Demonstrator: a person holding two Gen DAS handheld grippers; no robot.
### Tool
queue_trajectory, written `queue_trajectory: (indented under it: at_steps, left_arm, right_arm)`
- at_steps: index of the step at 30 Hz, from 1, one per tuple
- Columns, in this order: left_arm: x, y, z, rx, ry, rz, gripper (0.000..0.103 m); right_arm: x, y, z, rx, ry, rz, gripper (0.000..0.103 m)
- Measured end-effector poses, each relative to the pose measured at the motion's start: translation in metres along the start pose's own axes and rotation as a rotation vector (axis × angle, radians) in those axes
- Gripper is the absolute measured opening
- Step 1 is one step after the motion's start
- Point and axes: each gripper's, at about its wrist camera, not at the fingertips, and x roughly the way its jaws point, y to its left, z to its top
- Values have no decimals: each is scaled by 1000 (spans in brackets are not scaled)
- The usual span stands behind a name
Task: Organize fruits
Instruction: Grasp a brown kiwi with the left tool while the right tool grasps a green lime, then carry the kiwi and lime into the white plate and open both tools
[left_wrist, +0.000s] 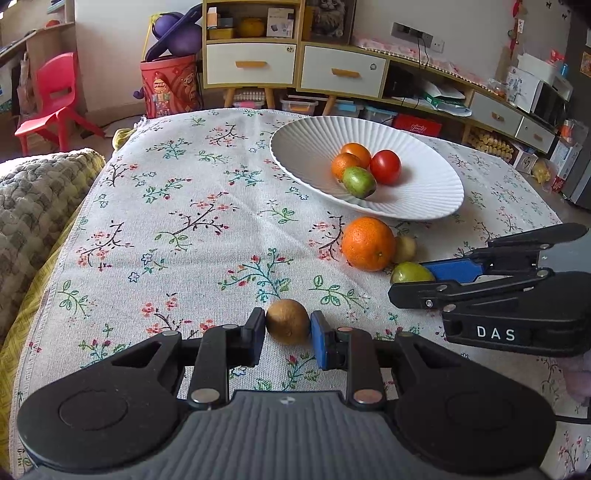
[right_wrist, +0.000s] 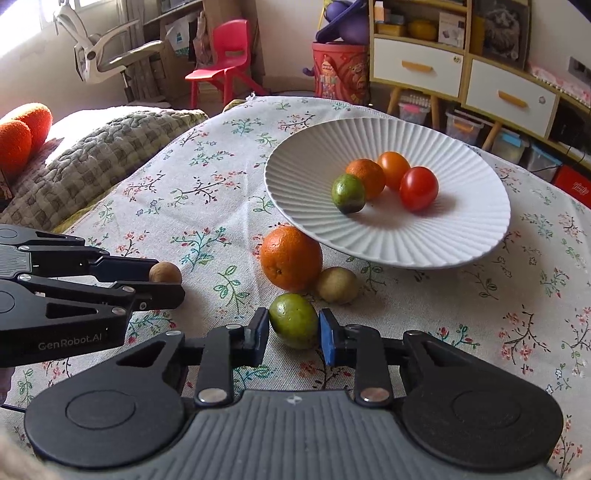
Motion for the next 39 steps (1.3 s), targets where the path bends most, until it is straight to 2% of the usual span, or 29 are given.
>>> queue_trajectory:
  at_steps: [22, 31, 39]
  left_arm:
    - [-9, -22, 31, 5, -76, -43, 10]
    - [1, -39, 44, 13, -99, -65, 11]
    - [18, -55, 56, 12, -122, -86, 10]
  right_arm:
    - [-28, -28, 15, 80, -91, 0, 26]
    - [-28, -52, 23, 112, -131, -32, 26]
    - [-17, -73, 31, 133, -131, -51, 26]
